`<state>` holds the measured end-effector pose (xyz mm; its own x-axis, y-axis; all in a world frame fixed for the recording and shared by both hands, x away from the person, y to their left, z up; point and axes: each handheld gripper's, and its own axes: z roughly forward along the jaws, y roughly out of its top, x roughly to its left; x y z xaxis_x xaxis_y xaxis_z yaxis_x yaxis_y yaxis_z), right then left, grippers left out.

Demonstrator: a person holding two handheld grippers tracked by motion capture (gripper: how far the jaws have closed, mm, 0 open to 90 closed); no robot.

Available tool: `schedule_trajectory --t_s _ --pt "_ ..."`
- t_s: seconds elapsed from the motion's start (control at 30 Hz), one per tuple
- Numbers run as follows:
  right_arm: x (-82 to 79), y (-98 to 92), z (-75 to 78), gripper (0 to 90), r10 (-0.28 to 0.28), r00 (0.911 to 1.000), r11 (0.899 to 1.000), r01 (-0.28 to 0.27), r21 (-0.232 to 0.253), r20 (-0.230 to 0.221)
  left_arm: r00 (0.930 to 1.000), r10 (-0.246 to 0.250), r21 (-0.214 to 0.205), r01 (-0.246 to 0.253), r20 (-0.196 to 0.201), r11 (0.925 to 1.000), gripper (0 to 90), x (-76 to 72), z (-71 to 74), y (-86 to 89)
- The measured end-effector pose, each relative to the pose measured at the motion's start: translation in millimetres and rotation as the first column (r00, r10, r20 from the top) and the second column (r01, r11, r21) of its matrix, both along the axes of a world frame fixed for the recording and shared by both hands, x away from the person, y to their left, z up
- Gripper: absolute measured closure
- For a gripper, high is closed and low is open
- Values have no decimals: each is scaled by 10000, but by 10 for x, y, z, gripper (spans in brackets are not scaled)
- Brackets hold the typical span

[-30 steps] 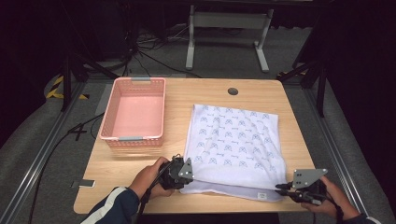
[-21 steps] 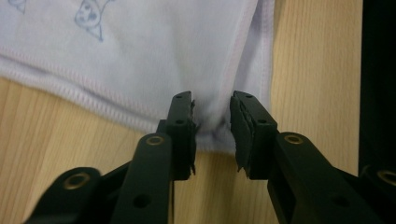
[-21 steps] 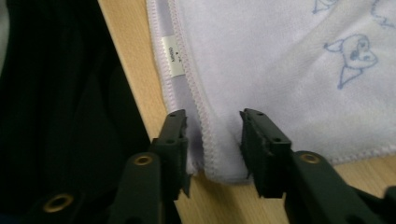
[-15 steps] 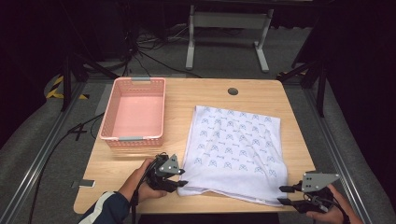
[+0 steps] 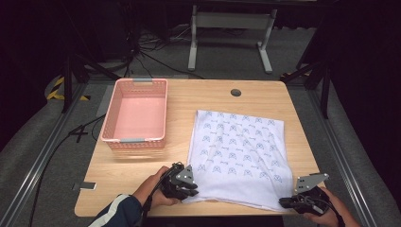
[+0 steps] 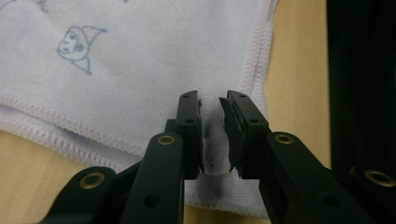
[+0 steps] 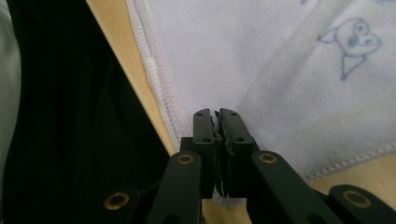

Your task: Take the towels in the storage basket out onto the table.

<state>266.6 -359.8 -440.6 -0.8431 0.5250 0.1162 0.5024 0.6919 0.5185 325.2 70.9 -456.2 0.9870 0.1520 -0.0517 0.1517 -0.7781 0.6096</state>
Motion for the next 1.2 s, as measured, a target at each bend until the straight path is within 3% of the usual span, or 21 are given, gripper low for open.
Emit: schedule_trajectory --t_s 0.03,0.07,0.13,0.17,0.2,0.23,0.27,0.33,0.37,0.47,0.6,0.67,0.73,0.83,0.87,0.93,1.0,1.03,1.07,1.1,1.2 --pt "3 -30 11 849 -57 9998 9999 55 -114 -190 10000 0 0 0 0 10000 758 0 0 0" --pt "12 -51 26 825 -187 9996 9996 183 -237 -199 9993 300 76 -301 212 9995 737 -11 20 -5" --pt "22 -67 40 823 -287 9995 9988 280 -403 -164 9974 625 -40 -624 356 9980 613 -1 34 -4" --pt "41 -83 52 806 -334 9994 9980 328 -540 -105 9940 965 -288 -951 508 9951 551 34 51 1" --pt "60 -93 75 742 -506 9987 9961 512 -712 107 9877 1448 -473 -1421 593 9887 551 71 72 4" --pt "119 -125 151 718 -880 9943 9944 913 -538 601 9808 1845 -813 -1791 636 9805 520 157 96 8" --pt "143 -134 190 691 -1185 9898 9923 1210 -273 794 9801 1880 -825 -1826 639 9797 509 208 98 -15" --pt "231 -159 285 607 -1828 9743 9825 1761 609 1318 9745 1990 -547 -1942 1037 9794 450 292 88 -105" --pt "287 -154 321 623 -2289 9592 9728 2192 744 1661 9725 2031 -490 -1987 1142 9788 434 334 77 -151" --pt "557 -105 283 582 -2972 9283 9548 2897 665 2235 9745 2068 -470 -2033 872 9780 407 436 19 -244" --pt "878 -74 64 579 -3124 9299 9497 3104 412 1940 9762 2081 -428 -2058 603 9777 429 474 -51 -308" --pt "1021 -90 -31 578 -3245 9251 9454 3238 366 1971 9743 2196 -488 -2173 490 9749 439 457 -61 -305" --pt "1072 -104 -53 574 -3198 9292 9473 3176 422 1852 9742 2202 -423 -2183 485 9750 454 440 -48 -319" --pt "1158 -161 -60 576 -3368 9221 9415 3324 551 1906 9815 1849 -250 -1838 497 9826 492 350 -35 -370" --pt "1162 -184 -65 577 -3278 9257 9447 3235 538 1888 9806 1887 -248 -1876 536 9819 494 342 -33 -377" --pt "1163 -210 -48 578 -3140 9311 9490 3137 316 1857 9830 1827 -354 -1820 165 9827 475 385 -25 -357" --pt "1183 -225 -17 566 -3025 9362 9516 3074 1 1788 9731 2294 -456 -2282 209 9725 475 475 7 -337" --pt "1183 -225 -17 566 -3025 9362 9516 3074 1 1788 9731 2294 -456 -2282 209 9725 408 475 7 -337" --pt "1207 -235 -8 564 -2949 9401 9540 2997 -29 1712 9641 2625 -564 -2600 409 9639 408 519 27 -337" --pt "1233 -248 0 560 -2979 9381 9534 3016 66 1766 9549 2943 -663 -2913 399 9543 377 574 52 -333" --pt "1352 -299 70 556 -3326 9207 9424 3324 360 2040 9267 3739 -1187 -3673 380 9225 301 800 118 -340"
